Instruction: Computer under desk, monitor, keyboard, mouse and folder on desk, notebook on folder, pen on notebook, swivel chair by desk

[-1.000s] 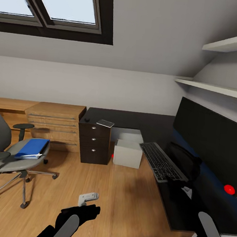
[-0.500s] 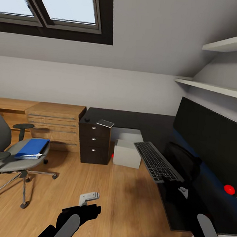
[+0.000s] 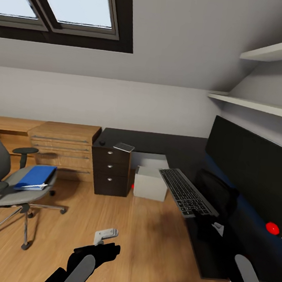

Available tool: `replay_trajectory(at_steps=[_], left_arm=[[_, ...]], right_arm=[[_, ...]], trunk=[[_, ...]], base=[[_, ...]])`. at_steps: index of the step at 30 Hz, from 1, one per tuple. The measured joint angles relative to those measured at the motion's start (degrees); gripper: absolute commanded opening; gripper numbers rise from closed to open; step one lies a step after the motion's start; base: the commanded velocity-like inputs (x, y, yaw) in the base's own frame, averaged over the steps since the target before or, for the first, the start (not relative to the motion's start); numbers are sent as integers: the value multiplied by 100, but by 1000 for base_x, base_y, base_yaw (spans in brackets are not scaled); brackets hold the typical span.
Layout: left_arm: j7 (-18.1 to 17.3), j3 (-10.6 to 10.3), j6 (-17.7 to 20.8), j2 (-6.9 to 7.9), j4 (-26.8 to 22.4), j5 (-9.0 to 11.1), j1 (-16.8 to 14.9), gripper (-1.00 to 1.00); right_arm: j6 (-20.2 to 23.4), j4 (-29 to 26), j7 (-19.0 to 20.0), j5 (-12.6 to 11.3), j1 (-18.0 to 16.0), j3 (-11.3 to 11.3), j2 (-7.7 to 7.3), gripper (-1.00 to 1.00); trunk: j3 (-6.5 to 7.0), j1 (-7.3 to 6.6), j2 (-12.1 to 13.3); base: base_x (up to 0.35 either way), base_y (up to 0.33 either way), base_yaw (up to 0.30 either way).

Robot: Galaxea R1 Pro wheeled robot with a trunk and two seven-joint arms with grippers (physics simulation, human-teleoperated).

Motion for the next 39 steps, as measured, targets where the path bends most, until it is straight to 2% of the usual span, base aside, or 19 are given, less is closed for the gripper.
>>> replay_trajectory(at_steps=[7, 18, 23, 24, 28, 34, 39], left_arm=[[1, 4, -2, 0, 0, 0, 0, 100], [0, 4, -2, 0, 0, 0, 0, 100], [5, 0, -5, 0, 0, 0, 0, 100], [3, 1, -5, 0, 0, 0, 0, 100], [1, 1, -4, 0, 0, 0, 0, 100], [1, 3, -2, 0, 0, 7, 0, 100], [1, 4, -4, 0, 0, 9, 0, 100]], right_arm=[[-4, 1, 5, 9, 0, 0, 7, -100], [-26, 4, -1, 23, 0, 5, 15, -100], [-63, 148, -11, 137, 1, 18, 19, -100], [-90, 224, -12, 217, 1, 19, 21, -100], [-318, 371, -5, 318, 0, 30, 35, -100], [-923, 411, -2, 341, 0, 34, 264, -100], [-1045, 414, -4, 338, 0, 43, 346, -100]], trunk=[[0, 1, 1], [0, 2, 0], [0, 2, 0], [-1, 2, 1], [0, 2, 0], [0, 2, 0], [0, 2, 0]], base=[[151, -143, 0], [17, -44, 0], [1, -236, 0], [0, -163, 0], [0, -65, 0], [0, -10, 0], [0, -1, 0]])
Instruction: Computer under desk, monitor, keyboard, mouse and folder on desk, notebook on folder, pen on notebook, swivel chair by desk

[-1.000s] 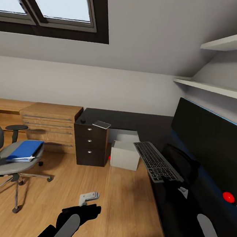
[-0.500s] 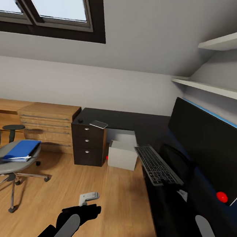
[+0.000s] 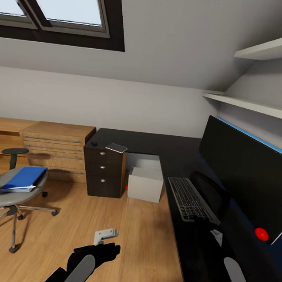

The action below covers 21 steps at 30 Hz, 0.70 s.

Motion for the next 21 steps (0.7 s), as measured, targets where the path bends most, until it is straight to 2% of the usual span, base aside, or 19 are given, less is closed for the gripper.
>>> replay_trajectory(at_steps=[9, 16, 21], left_arm=[[0, 2, 0, 0, 0, 0, 0, 100], [0, -4, 0, 0, 0, -4, 0, 100], [-1, -5, 0, 0, 41, -6, 0, 100]], right_arm=[[-24, 0, -3, 6, 0, 140, 14, -100], [-37, -1, -3, 6, -1, 175, 14, -100], [-65, -1, -4, 6, 0, 177, 15, -100]], trunk=[[0, 0, 0], [0, -2, 0], [0, -1, 0]], base=[[4, 0, 0], [190, 0, 0], [74, -25, 0]])
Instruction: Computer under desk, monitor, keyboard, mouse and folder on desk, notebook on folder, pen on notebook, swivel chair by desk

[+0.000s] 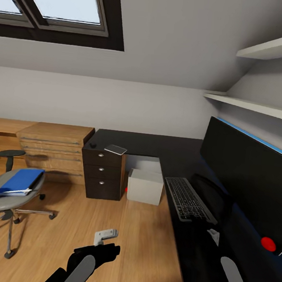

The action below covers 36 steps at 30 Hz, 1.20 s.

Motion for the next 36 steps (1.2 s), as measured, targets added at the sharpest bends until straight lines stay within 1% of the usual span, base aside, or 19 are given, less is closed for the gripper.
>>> replay_trajectory(at_steps=[7, 16, 19, 22, 36], left_arm=[[-5, -1, -1, -5, 30, -6, 0, 100], [-7, 0, 0, -7, 37, -3, 0, 100], [-7, -1, 0, -3, 38, -2, 0, 100], [-7, 0, 0, -6, 38, -3, 0, 100], [-7, 0, 0, -9, 47, 0, 0, 100]], right_arm=[[-184, 1, -4, 6, 0, 12, 0, -100], [-211, -1, -12, -2, -1, 23, 0, -100], [-213, -3, -13, -11, -1, 94, 0, -100], [-222, -7, -16, -21, -2, 189, 0, -100], [-226, -10, -22, -40, -3, 229, 0, -100]], trunk=[[0, 0, 0], [0, 1, 0], [0, 1, 0], [1, -2, -1], [1, -1, -1]], base=[[140, -129, 0], [12, -11, 0], [27, 0, 0], [202, 0, 0], [92, 0, 0]])
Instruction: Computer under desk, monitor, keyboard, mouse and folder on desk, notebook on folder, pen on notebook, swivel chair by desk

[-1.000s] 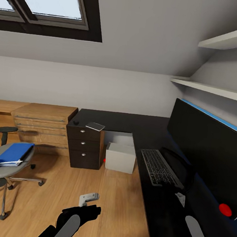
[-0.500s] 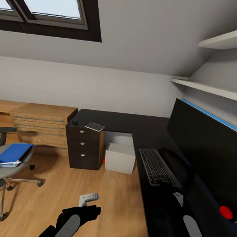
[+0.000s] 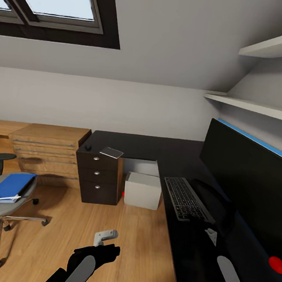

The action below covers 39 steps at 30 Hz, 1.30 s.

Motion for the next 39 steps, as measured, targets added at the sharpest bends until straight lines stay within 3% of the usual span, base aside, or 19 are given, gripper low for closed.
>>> replay_trajectory(at_steps=[15, 39], left_arm=[[0, 0, 0, 5, 0, 2, 0, 100], [0, 0, 0, 7, 0, 4, 0, 100]], right_arm=[[-297, 0, -10, 13, 0, 80, 0, -100], [-323, -11, -19, 11, 0, 131, 0, -100]], trunk=[[0, 1, 0], [0, 1, 0]], base=[[10, 0, 0], [65, 0, 0]])
